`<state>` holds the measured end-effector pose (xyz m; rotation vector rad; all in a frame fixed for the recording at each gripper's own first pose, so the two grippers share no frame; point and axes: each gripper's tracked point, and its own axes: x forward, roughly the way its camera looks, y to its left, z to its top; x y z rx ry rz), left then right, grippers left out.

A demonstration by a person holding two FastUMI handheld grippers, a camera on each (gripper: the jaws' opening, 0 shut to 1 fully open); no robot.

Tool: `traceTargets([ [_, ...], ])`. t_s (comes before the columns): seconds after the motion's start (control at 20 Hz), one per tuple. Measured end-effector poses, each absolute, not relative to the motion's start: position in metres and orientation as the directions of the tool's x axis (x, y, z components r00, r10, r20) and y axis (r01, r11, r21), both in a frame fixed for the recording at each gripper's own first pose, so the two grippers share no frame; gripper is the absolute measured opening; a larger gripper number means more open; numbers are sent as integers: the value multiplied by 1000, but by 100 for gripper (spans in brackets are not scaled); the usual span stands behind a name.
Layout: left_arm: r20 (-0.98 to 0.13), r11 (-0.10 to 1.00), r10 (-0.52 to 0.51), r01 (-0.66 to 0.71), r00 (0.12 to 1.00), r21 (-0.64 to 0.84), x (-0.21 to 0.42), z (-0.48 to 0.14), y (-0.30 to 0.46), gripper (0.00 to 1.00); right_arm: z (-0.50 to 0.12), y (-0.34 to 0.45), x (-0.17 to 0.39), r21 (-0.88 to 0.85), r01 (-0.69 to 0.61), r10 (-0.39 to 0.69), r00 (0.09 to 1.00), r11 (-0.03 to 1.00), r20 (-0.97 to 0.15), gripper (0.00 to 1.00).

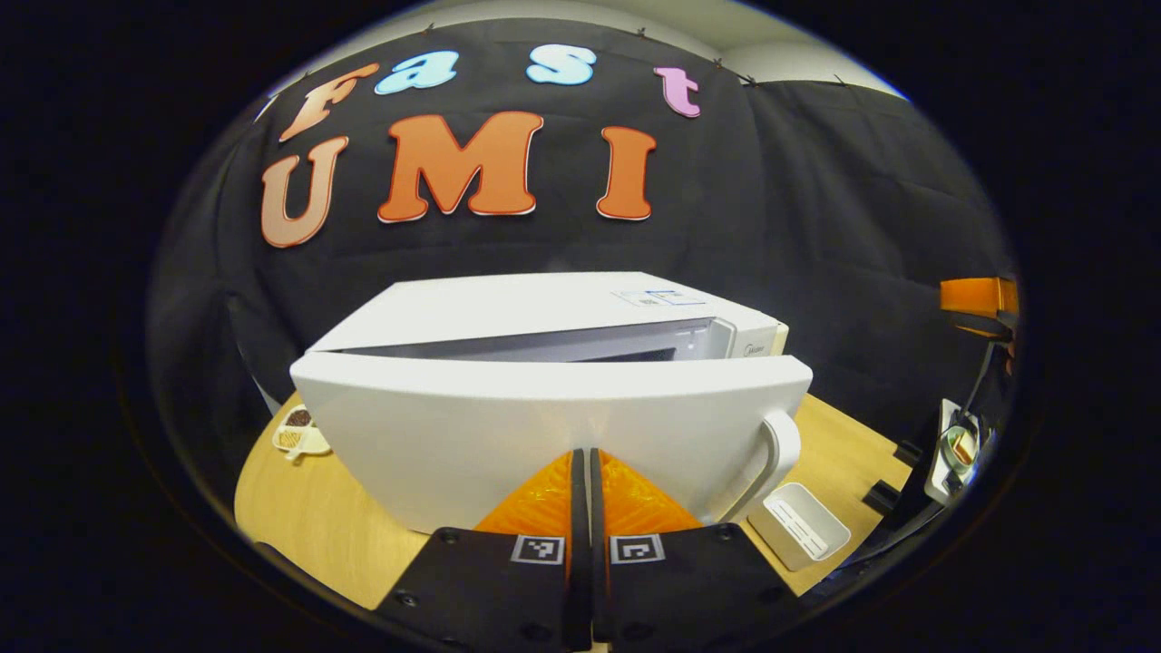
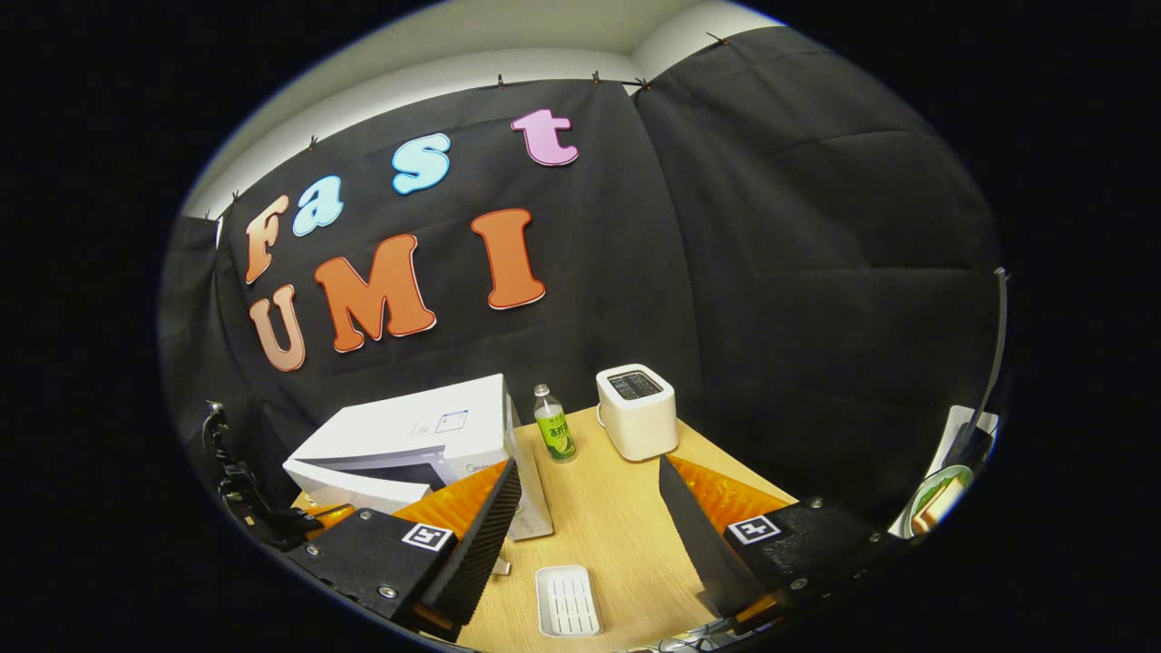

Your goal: Open the microwave oven with the left hand, put the food in, and close the microwave oven.

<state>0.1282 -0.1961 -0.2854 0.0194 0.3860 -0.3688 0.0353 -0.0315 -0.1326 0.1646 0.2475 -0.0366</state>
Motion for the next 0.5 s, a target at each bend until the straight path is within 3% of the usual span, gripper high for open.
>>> traceTargets([
  [0.5,-253,967,-234,252,939,42,177,-263,-218,4,-150,-57,60,146,74,-27,955,987,-297,94],
])
